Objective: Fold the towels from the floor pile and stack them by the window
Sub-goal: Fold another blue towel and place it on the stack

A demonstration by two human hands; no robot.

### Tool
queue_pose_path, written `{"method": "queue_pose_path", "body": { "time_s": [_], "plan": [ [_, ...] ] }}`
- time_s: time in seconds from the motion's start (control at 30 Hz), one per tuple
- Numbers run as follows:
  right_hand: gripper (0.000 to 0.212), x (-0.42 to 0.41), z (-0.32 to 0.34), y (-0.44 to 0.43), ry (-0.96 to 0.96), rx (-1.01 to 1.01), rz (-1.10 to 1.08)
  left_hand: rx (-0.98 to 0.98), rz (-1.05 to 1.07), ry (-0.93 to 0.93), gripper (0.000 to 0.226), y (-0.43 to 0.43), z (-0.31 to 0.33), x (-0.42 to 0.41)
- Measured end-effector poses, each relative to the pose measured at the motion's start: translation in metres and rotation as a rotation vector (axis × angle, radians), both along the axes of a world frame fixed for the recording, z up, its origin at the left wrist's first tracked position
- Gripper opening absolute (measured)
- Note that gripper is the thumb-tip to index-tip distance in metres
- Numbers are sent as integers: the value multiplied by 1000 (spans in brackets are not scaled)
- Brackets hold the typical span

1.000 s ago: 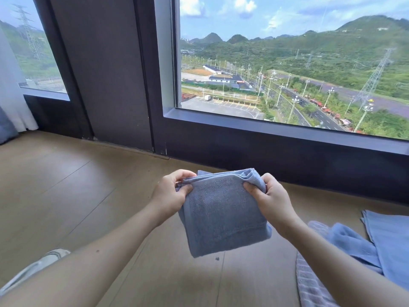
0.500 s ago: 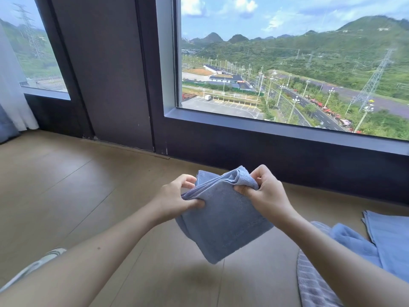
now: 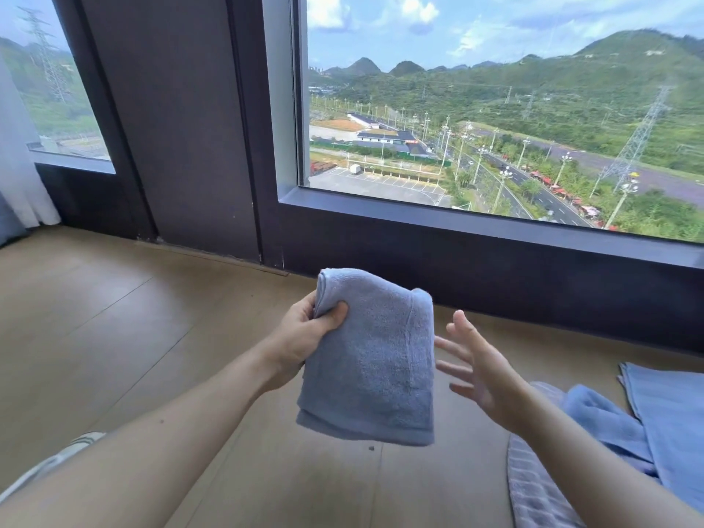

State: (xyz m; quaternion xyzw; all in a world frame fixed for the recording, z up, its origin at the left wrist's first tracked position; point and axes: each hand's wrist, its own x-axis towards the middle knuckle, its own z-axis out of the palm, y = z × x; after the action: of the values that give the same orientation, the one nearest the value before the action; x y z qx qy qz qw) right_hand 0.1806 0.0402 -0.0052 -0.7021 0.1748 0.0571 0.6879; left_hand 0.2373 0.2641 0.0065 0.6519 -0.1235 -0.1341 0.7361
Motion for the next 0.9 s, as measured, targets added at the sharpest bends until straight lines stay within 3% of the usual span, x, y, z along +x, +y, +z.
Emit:
{"method": "queue_pose_path", "body": {
  "time_s": [0.07,0.17,0.27,0.43,0.57,0.77,0.9],
  "plan": [
    [85,-1,-8,6,47,97,155,-66,0,70,11,-5,0,3],
    [66,5,-2,16,45,290,254,-91,20,125,16,-10,0,8],
    [46,17,-1,16,31,372,158,-40,65,152,30,-11,-4,21],
    [16,36,-16,15,-124,258,-75,123,-29,251,42,-14,-21,36],
    [22,60,-29,19,-183,243,-206,200,99,135,66,-23,-31,61],
    [33,111,-50,20,-297,287,-277,299,72,-38,68,-26,-35,110],
    [42,137,-75,20,-273,222,-244,314,143,-29,72,-25,-57,135]
  ]
}}
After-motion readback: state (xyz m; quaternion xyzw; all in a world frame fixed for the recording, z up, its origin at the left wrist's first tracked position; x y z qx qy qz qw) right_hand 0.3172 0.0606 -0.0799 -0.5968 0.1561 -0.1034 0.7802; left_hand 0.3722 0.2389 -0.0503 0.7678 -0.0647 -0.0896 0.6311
